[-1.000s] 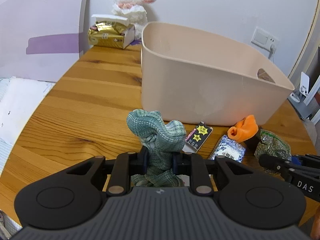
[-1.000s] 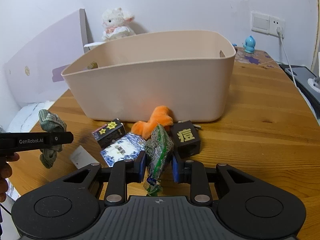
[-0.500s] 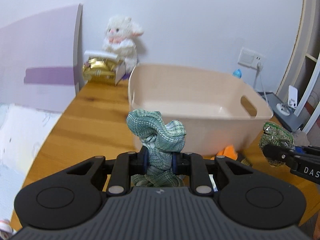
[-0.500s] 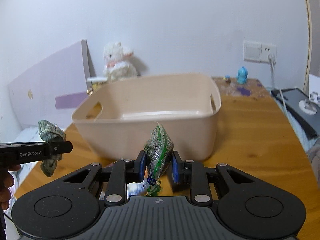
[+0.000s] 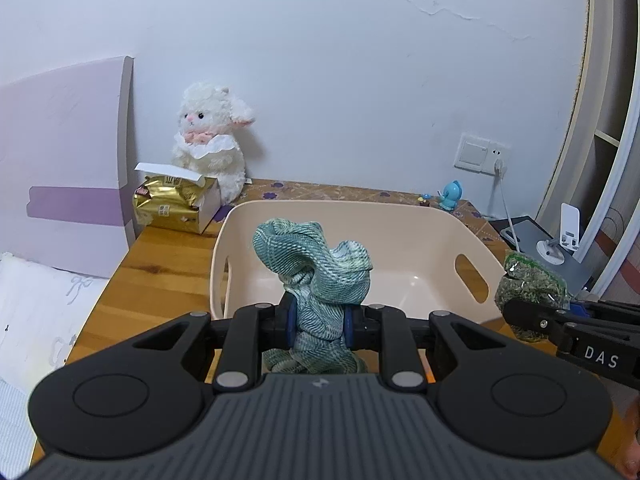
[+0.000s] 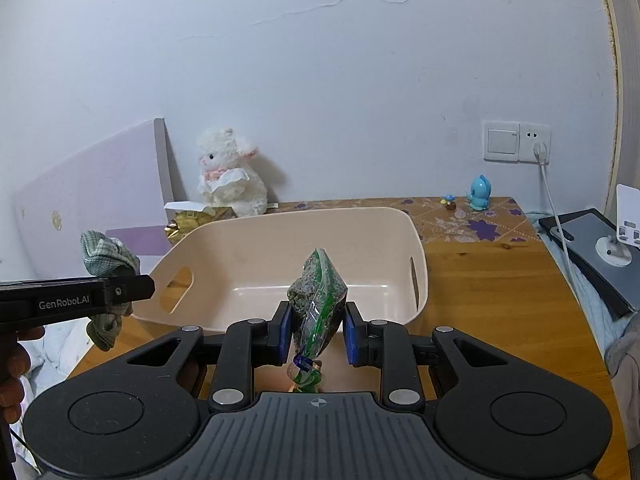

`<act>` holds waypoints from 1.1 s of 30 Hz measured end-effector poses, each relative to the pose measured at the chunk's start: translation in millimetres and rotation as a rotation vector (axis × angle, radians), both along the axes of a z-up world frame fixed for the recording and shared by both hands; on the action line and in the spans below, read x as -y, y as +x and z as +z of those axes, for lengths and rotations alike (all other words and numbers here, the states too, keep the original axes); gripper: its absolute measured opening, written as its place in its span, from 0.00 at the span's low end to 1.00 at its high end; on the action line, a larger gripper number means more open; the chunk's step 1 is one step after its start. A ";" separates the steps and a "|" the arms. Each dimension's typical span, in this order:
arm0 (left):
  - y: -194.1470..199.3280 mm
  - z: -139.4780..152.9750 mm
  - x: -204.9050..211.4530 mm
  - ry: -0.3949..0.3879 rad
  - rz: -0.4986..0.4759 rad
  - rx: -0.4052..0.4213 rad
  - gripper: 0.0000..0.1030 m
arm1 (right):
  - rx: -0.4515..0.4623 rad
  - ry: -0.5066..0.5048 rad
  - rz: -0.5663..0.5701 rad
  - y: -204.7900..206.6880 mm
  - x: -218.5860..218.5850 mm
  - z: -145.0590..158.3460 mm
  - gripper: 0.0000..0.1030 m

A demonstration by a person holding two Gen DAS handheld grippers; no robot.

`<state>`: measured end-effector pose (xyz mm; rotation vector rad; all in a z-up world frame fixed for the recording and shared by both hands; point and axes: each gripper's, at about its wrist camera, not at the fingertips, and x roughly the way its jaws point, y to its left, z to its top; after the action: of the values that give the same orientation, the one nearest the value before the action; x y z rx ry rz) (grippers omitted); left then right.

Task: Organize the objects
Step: 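Lift both items over the basket and open both tools to drop them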

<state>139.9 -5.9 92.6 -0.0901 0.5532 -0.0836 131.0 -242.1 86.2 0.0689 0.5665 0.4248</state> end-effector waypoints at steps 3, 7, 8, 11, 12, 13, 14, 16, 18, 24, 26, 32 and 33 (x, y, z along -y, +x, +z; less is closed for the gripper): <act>9.8 0.6 1.4 -0.005 -0.011 -0.008 0.23 | -0.011 0.008 -0.003 6.3 -1.1 -0.2 0.24; 21.4 0.4 2.9 -0.003 -0.016 -0.011 0.23 | -0.031 0.013 -0.009 13.5 -2.1 -2.6 0.24; 24.3 -0.1 2.5 -0.005 -0.018 -0.013 0.23 | -0.034 0.012 -0.011 15.7 -2.7 -3.3 0.24; 37.9 -2.5 2.5 -0.005 -0.023 -0.026 0.23 | -0.042 0.010 -0.012 23.1 -5.6 -4.6 0.24; 44.1 -4.1 2.8 -0.004 -0.025 -0.031 0.23 | -0.045 0.009 -0.012 25.5 -6.8 -5.5 0.24; 49.5 -5.7 2.8 -0.004 -0.023 -0.037 0.23 | -0.049 0.009 -0.012 27.9 -7.8 -6.3 0.24; 54.7 -7.5 2.6 -0.004 -0.019 -0.044 0.23 | -0.053 0.008 -0.013 30.8 -9.0 -7.1 0.24; 66.1 -12.6 3.3 0.003 -0.013 -0.057 0.23 | -0.062 0.003 -0.018 37.2 -12.2 -8.8 0.24; 76.1 -18.9 4.9 0.015 -0.004 -0.076 0.23 | -0.066 -0.004 -0.027 43.4 -15.5 -10.2 0.24; 100.3 -44.9 8.1 0.025 0.012 -0.156 0.24 | -0.079 -0.039 -0.040 60.7 -28.7 -16.9 0.24; 104.6 -53.2 8.4 0.012 0.001 -0.183 0.24 | -0.090 -0.059 -0.037 66.2 -35.0 -21.9 0.24; 106.8 -64.5 15.0 0.063 0.000 -0.210 0.29 | -0.118 -0.111 -0.024 73.1 -47.8 -35.1 0.25; 105.8 -64.8 14.1 0.062 0.002 -0.212 0.33 | -0.120 -0.112 -0.023 72.5 -48.0 -36.0 0.27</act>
<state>245.8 -20.0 27.8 -0.0395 0.7667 -0.0548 203.5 -194.0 50.3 -0.0067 0.7063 0.3674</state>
